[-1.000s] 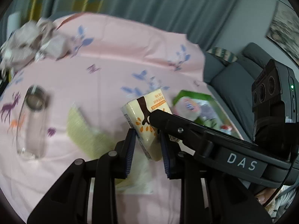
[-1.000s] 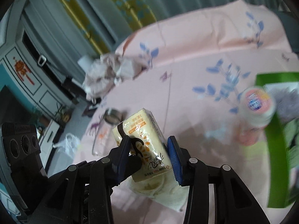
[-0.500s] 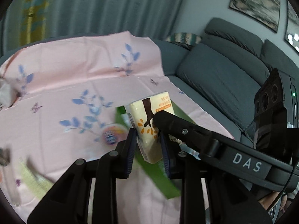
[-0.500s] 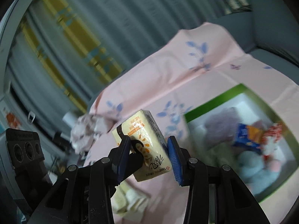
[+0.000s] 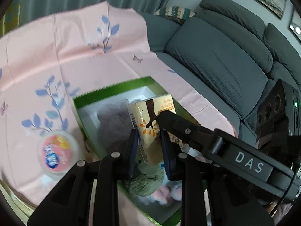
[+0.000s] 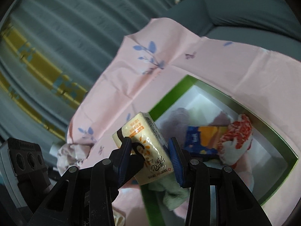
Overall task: Organize soft objects
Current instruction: 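Lift the tissue pack with the right gripper and carry it over the box, then open the right gripper to drop the tissue pack into the box, then move the right tool back to the cream towel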
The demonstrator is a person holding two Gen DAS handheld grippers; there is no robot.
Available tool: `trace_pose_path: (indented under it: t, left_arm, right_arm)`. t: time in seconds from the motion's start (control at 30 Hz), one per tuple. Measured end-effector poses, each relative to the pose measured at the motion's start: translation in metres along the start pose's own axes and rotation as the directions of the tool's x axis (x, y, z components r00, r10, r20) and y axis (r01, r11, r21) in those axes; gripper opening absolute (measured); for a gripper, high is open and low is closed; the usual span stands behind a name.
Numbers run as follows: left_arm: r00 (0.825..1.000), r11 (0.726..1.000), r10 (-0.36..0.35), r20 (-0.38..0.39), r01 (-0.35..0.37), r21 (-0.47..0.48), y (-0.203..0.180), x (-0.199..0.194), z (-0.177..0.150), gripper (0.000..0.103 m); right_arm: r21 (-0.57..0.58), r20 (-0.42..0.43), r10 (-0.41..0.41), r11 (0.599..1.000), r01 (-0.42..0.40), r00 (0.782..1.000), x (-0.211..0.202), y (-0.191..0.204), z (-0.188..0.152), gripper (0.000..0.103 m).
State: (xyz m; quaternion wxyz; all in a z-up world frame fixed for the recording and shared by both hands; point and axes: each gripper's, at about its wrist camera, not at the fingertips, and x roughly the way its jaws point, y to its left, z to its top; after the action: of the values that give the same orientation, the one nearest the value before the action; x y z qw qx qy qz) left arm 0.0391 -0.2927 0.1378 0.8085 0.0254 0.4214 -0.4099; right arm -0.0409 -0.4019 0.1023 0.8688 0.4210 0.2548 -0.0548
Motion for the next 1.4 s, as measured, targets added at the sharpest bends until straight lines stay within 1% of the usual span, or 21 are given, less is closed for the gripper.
trace_pose_path:
  t: [0.2, 0.23, 0.3, 0.33, 0.4, 0.43, 0.5, 0.53, 0.57, 0.6, 0.63, 0.7, 0.73, 0.77, 0.83, 0.93, 1.03, 1.07, 1.17, 1.27, 1.4]
  left_arm:
    - [0.999, 1.0, -0.01, -0.053, 0.009, -0.021, -0.005, 0.017, -0.003, 0.02]
    - [0.998, 1.0, -0.012, -0.055, 0.011, -0.018, -0.006, 0.017, -0.002, 0.02]
    - [0.999, 1.0, -0.016, -0.036, 0.016, -0.011, -0.009, 0.011, -0.003, 0.021]
    - [1.0, 1.0, -0.012, -0.025, 0.012, -0.01, -0.009, 0.007, -0.003, 0.024]
    - [1.0, 1.0, -0.012, -0.01, 0.012, -0.009, -0.01, -0.004, -0.003, 0.027]
    - [1.0, 1.0, -0.01, -0.003, 0.01, -0.009, -0.009, -0.009, -0.003, 0.032]
    - [1.0, 1.0, 0.009, 0.025, -0.008, -0.011, -0.006, -0.023, -0.004, 0.043]
    - [0.999, 1.0, 0.024, 0.041, -0.023, -0.015, -0.003, -0.031, -0.006, 0.052]
    - [0.998, 0.999, 0.039, 0.052, -0.037, -0.024, 0.001, -0.04, -0.008, 0.057]
    - [0.997, 0.998, 0.047, 0.058, -0.045, -0.038, 0.004, -0.048, -0.01, 0.057]
    - [0.997, 0.998, 0.049, 0.065, -0.046, -0.046, 0.008, -0.057, -0.012, 0.058]
    - [0.994, 0.996, 0.062, 0.085, -0.057, -0.062, 0.017, -0.077, -0.018, 0.062]
    - [0.992, 0.995, 0.081, 0.096, -0.074, -0.071, 0.022, -0.086, -0.021, 0.068]
    - [0.987, 0.991, 0.117, 0.111, -0.108, -0.083, 0.029, -0.099, -0.026, 0.075]
    - [0.977, 0.983, 0.168, 0.131, -0.156, -0.094, 0.039, -0.115, -0.034, 0.079]
    - [0.965, 0.969, 0.232, 0.125, -0.218, -0.115, 0.06, -0.137, -0.049, 0.083]
    - [0.953, 0.952, 0.275, 0.127, -0.252, -0.172, 0.088, -0.159, -0.068, 0.084]
    - [0.947, 0.942, 0.295, 0.126, -0.266, -0.203, 0.1, -0.167, -0.076, 0.085]
    - [0.939, 0.918, 0.328, 0.104, -0.292, -0.268, 0.127, -0.177, -0.098, 0.087]
    - [0.934, 0.895, 0.355, 0.045, -0.326, -0.305, 0.153, -0.175, -0.125, 0.087]
    - [0.937, 0.874, 0.35, -0.018, -0.333, -0.354, 0.176, -0.165, -0.156, 0.087]
  right_arm:
    - [0.052, 0.002, -0.041, 0.998, 0.041, 0.999, 0.004, -0.018, 0.001, 0.044]
    - [0.054, 0.0, -0.062, 0.997, 0.062, 0.998, 0.003, -0.018, 0.0, 0.044]
    - [0.038, 0.017, -0.111, 0.993, 0.11, 0.994, -0.001, -0.013, 0.0, 0.044]
    - [0.023, 0.034, -0.121, 0.993, 0.12, 0.992, -0.004, -0.009, 0.001, 0.045]
    - [0.0, 0.062, -0.105, 0.994, 0.106, 0.992, -0.013, -0.001, 0.0, 0.045]
    - [-0.005, 0.067, -0.095, 0.995, 0.096, 0.993, -0.015, 0.001, -0.001, 0.048]
    - [-0.018, 0.082, -0.079, 0.997, 0.08, 0.993, -0.023, 0.008, -0.003, 0.058]
    - [-0.028, 0.09, -0.07, 0.997, 0.073, 0.993, -0.025, 0.011, -0.004, 0.065]
    - [-0.041, 0.095, -0.056, 0.997, 0.06, 0.994, -0.028, 0.016, -0.006, 0.07]
    - [-0.052, 0.095, -0.048, 0.997, 0.053, 0.994, -0.03, 0.021, -0.007, 0.072]
    - [-0.066, 0.093, -0.043, 0.997, 0.05, 0.995, -0.031, 0.028, -0.01, 0.077]
    - [-0.104, 0.093, -0.025, 0.994, 0.035, 0.995, -0.034, 0.043, -0.016, 0.083]
    - [-0.123, 0.091, -0.013, 0.992, 0.024, 0.996, -0.035, 0.051, -0.02, 0.085]
    - [-0.142, 0.084, -0.002, 0.99, 0.014, 0.996, -0.036, 0.059, -0.024, 0.087]
    - [-0.189, 0.055, 0.012, 0.982, -0.001, 0.998, -0.036, 0.077, -0.032, 0.088]
    - [-0.262, -0.031, -0.014, 0.965, 0.006, 0.999, -0.029, 0.102, -0.05, 0.088]
    - [-0.316, -0.115, -0.002, 0.948, -0.034, 0.993, -0.019, 0.122, -0.069, 0.088]
    - [-0.33, -0.145, -0.001, 0.943, -0.048, 0.989, -0.015, 0.128, -0.075, 0.088]
    - [-0.369, -0.229, 0.001, 0.925, -0.088, 0.973, -0.001, 0.142, -0.094, 0.087]
    - [-0.404, -0.305, -0.009, 0.907, -0.12, 0.952, 0.014, 0.154, -0.114, 0.087]
    - [-0.398, -0.401, -0.008, 0.902, -0.166, 0.916, 0.037, 0.162, -0.138, 0.087]
